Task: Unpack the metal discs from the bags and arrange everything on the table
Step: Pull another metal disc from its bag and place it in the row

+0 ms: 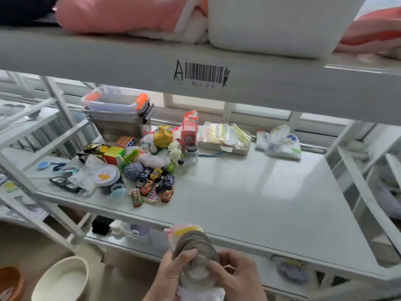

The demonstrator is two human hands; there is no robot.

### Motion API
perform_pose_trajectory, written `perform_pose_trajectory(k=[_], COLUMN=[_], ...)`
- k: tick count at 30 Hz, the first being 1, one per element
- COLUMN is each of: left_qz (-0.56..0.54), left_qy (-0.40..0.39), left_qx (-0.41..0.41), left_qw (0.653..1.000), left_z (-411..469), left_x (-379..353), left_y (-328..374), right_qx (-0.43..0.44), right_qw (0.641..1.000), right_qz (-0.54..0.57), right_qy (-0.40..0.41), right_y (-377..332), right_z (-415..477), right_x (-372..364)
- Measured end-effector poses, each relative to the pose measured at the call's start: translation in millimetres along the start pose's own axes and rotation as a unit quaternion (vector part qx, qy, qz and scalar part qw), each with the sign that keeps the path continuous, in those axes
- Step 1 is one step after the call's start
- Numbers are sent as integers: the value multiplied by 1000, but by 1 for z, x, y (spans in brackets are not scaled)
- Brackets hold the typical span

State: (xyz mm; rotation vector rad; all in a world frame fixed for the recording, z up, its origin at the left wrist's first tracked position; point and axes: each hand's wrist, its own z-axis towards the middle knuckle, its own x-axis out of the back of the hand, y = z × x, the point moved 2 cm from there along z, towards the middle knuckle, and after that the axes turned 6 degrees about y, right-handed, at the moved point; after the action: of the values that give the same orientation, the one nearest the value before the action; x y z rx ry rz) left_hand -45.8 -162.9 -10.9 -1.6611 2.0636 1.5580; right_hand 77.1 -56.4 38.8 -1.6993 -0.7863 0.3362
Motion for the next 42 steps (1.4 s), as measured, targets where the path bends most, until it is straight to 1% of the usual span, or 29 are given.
perform_pose_trajectory(k=[2, 3, 5, 6, 8, 9, 10, 11, 13, 16, 19, 21, 25, 27, 30, 31, 35, 40, 42], left_qz=[22, 5, -8, 3, 8, -13, -15, -8, 6, 27, 48, 38, 30, 24, 67, 69, 54, 53, 52], left_qy=[-28, -46, -18, -17, 7, 11, 33, 33, 69, 122, 134, 138, 164, 155, 168, 176, 174, 152, 160], left_qx=[17, 35, 86, 87, 67, 73, 66, 44, 12, 4, -10, -2, 2, -2, -11, -4, -21, -23, -22], left_qw=[999, 998, 996, 996, 998, 997, 997, 998, 998, 992, 990, 990, 986, 988, 984, 982, 983, 987, 985], left_z=[-2, -3, -1, 4, 14, 19, 25, 28, 32, 40, 42, 40, 45, 45, 47, 47, 50, 50, 47], left_x=[2, 2, 2, 5, 7, 6, 4, -2, -13, -11, -5, -8, -10, -20, -32, -34, -38, -40, -42], left_y=[2, 4, 7, 7, 9, 13, 15, 19, 28, 26, 24, 28, 30, 31, 31, 33, 38, 39, 40], right_qx=[-12, -19, -32, -43, -75, -92, -107, -115, -113, -107, -125, -151, -182, -195, -203, -205, -200, -191, -200], right_qw=[1000, 1000, 999, 998, 993, 989, 985, 982, 978, 972, 962, 957, 946, 939, 938, 937, 936, 937, 939], right_qz=[5, 7, 31, 48, 93, 115, 133, 152, 166, 151, 161, 156, 114, 83, 32, 29, 8, 10, 22], right_qy=[18, 23, 20, 17, 2, -6, -7, 3, 53, 145, 181, 192, 244, 270, 279, 282, 289, 292, 279], right_y=[1, 0, -3, -6, -9, -12, -14, -17, -23, -29, -27, -21, -16, -12, -7, -7, -10, -6, -5], right_z=[-8, -10, -11, -9, 0, 5, 13, 24, 55, 122, 186, 218, 256, 270, 284, 288, 299, 311, 311], right_x=[-3, -4, -5, -4, -1, 1, 5, 10, 24, 46, 58, 62, 70, 73, 75, 75, 72, 71, 71])
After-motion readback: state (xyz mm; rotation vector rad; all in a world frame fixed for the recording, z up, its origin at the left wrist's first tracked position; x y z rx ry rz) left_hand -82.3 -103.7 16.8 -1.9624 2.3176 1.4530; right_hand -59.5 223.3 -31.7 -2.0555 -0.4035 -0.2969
